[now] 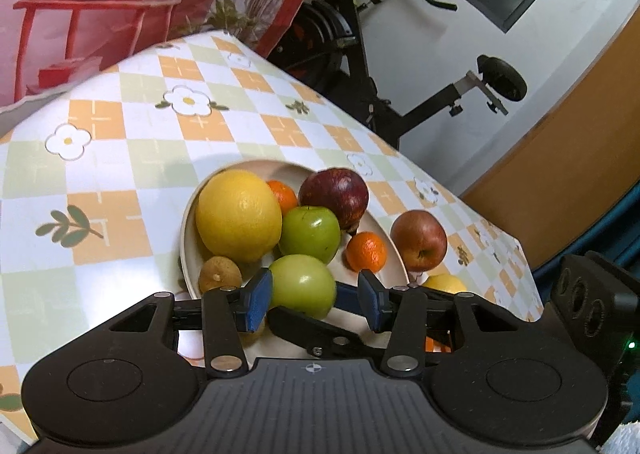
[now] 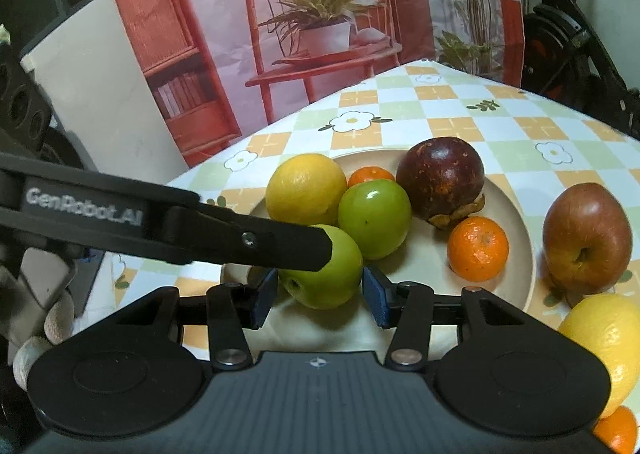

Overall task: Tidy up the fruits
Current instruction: 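Carry the second green apple onto the plate with the right gripper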

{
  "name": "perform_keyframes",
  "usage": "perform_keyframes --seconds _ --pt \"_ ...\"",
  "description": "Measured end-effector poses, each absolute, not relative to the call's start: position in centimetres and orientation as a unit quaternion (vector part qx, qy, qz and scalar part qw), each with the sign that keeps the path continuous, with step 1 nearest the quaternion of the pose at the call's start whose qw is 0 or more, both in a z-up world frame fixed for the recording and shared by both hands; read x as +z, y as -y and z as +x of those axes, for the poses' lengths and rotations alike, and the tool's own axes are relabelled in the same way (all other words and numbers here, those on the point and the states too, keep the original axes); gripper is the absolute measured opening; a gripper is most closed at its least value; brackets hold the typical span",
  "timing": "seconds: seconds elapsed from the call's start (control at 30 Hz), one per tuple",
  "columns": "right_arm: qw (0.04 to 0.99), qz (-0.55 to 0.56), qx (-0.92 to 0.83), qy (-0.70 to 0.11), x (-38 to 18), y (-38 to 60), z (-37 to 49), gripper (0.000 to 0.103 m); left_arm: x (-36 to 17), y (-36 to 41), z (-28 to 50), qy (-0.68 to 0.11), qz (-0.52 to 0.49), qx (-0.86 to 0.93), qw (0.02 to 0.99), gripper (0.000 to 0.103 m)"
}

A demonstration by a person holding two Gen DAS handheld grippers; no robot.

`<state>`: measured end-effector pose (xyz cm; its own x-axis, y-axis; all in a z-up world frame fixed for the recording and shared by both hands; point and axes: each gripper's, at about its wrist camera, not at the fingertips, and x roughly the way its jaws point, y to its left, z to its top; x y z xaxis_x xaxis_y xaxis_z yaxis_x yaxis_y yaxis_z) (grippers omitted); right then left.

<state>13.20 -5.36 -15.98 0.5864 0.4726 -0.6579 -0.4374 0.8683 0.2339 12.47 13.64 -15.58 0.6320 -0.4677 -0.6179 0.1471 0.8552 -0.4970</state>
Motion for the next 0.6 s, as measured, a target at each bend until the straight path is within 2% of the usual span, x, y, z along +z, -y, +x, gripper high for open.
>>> perform_keyframes --seconds 0.6 --pt "0.896 0.001 0.253 -0.364 -15.8 3.9 13.2 0.051 -14.8 -13.9 12.1 -0.365 -0.205 -0.170 0.892 0.049"
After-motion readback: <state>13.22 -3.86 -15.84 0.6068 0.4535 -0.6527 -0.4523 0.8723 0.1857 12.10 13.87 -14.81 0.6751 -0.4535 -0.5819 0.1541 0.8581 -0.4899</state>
